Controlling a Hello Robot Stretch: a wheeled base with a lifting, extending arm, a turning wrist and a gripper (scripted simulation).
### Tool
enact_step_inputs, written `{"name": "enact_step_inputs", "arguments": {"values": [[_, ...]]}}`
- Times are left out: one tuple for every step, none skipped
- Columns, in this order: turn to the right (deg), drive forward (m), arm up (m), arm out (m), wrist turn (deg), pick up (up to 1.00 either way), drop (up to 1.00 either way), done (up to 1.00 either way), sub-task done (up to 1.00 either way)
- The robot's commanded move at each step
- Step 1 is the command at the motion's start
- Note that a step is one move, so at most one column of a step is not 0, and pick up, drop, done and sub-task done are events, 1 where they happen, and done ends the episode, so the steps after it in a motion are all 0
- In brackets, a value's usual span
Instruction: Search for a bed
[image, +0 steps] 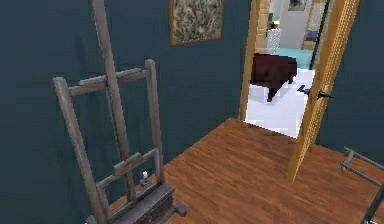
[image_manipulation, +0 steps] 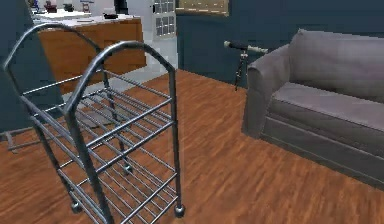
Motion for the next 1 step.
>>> {"name": "enact_step_inputs", "arguments": {"values": [[0.0, 0.55, 0.0, 0.0, 0.0, 0.0, 0.0, 0.0, 0.0]]}}
